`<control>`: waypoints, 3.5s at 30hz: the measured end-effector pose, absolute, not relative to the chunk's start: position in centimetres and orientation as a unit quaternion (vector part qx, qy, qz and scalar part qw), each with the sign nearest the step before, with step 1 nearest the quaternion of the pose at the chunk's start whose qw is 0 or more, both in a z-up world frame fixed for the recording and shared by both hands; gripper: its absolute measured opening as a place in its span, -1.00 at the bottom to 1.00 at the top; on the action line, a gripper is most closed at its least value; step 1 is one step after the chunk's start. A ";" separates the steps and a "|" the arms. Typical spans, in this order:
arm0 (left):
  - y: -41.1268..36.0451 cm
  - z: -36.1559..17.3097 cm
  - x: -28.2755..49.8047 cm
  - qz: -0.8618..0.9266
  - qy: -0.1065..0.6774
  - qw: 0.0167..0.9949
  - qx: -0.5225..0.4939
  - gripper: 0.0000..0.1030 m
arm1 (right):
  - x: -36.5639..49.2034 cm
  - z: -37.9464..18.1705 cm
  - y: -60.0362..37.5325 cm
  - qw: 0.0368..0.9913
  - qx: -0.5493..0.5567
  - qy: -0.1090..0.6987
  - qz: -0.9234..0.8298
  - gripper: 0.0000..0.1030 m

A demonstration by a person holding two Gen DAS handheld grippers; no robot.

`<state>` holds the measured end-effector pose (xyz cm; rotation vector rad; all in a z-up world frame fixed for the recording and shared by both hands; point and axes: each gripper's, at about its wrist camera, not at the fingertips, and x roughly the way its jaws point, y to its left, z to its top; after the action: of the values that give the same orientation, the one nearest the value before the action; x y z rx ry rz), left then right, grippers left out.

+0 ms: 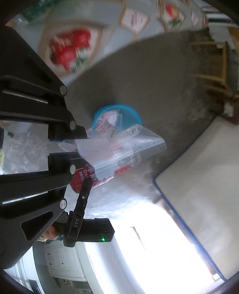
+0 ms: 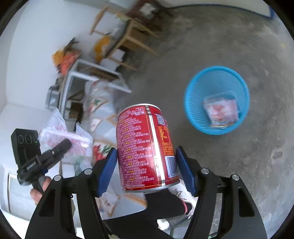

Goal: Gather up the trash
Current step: 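Open both tools over the blue wastebasket to drop the bag and can, then move both tools back over the table toward the snack bag and bottle, then grasp the red snack bag with the left tool while the right grasps the green bottle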

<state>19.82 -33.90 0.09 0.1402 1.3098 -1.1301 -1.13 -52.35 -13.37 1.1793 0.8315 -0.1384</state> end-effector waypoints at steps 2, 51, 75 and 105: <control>-36.8 -1.0 19.4 -0.495 0.582 0.641 0.075 -0.88 | -1.0 -14.6 -53.7 0.743 0.547 0.378 -0.077 0.24; 13.1 5.0 11.8 -0.208 0.416 0.878 -0.111 0.63 | 8.2 -1.7 -30.9 0.879 0.243 0.411 0.004 0.52; 17.8 -2.2 15.7 -0.154 0.441 0.853 -0.232 0.52 | 25.7 -3.7 -17.3 0.839 0.209 0.499 0.049 0.54; 16.1 -4.4 22.1 -0.238 0.508 0.750 -0.350 -0.50 | 28.9 -6.9 -14.3 0.808 0.161 0.560 0.086 0.40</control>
<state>22.15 16.12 -4.40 -0.7646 1.1089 -0.5207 28.87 -14.25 -6.94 0.3453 1.1970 0.1832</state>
